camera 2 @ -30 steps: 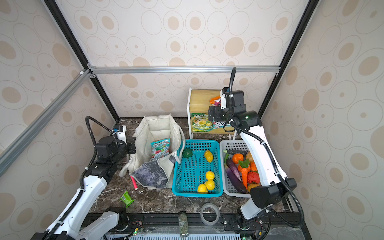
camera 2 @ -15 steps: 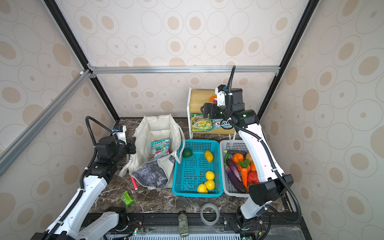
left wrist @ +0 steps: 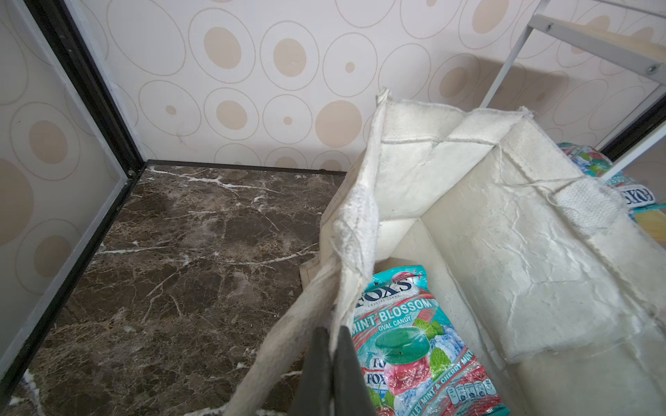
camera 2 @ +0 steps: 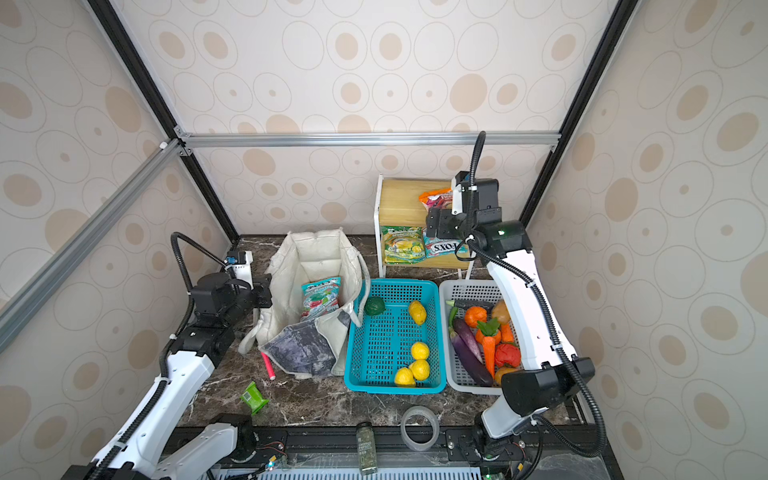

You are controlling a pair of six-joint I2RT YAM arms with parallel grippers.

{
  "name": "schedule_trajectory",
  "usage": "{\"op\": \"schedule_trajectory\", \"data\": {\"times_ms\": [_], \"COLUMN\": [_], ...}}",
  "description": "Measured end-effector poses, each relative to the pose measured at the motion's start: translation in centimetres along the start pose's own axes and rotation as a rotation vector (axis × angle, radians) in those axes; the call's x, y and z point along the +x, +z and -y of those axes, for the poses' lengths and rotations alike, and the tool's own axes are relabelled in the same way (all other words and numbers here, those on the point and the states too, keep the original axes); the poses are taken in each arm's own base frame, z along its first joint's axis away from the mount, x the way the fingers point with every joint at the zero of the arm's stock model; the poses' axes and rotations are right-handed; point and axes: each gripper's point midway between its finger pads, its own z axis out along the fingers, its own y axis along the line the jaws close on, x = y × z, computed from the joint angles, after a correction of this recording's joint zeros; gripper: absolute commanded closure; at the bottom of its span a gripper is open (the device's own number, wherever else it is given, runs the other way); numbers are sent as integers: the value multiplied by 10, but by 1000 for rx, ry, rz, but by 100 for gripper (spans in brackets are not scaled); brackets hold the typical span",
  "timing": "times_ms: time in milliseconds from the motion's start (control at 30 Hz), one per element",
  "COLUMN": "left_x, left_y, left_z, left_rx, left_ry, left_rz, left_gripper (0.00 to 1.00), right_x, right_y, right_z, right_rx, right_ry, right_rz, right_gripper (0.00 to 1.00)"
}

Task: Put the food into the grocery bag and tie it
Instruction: 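Grasp the orange Fox's Fruits candy bag with the right gripper and lift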

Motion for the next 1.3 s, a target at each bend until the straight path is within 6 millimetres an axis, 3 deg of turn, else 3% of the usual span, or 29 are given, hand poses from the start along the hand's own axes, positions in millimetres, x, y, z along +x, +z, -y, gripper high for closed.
{"op": "schedule_trajectory", "data": {"times_ms": [333,500,633,800,900,1033,1300], "left_x": [0,0,0,0,0,1,1], "left_y": [0,0,-1,-1,-1,-1,-1], "left_z": [0,0,0,0,0,0,0], "left_rx": [0,-1,0,0,0,0,0], "left_ry": [0,0,0,0,0,0,0], "left_rz": [0,0,2,2,3,2,2], "left_gripper": [100,100,100,100,100,100,100], "right_x": [-10,-15,-18,-28,-29,-21,2], "right_y": [23,21,5,-29,-39,-30,7], "right_z": [-55,-63,-51,-9,13,32,36], "right_rx": [-276,-321,-290,-172,-125,-93,-117], "right_ry": [96,112,122,157,188,230,288], "right_rz": [-5,4,32,101,120,93,-11], "right_gripper": [7,2,0,0,4,18,40]}}
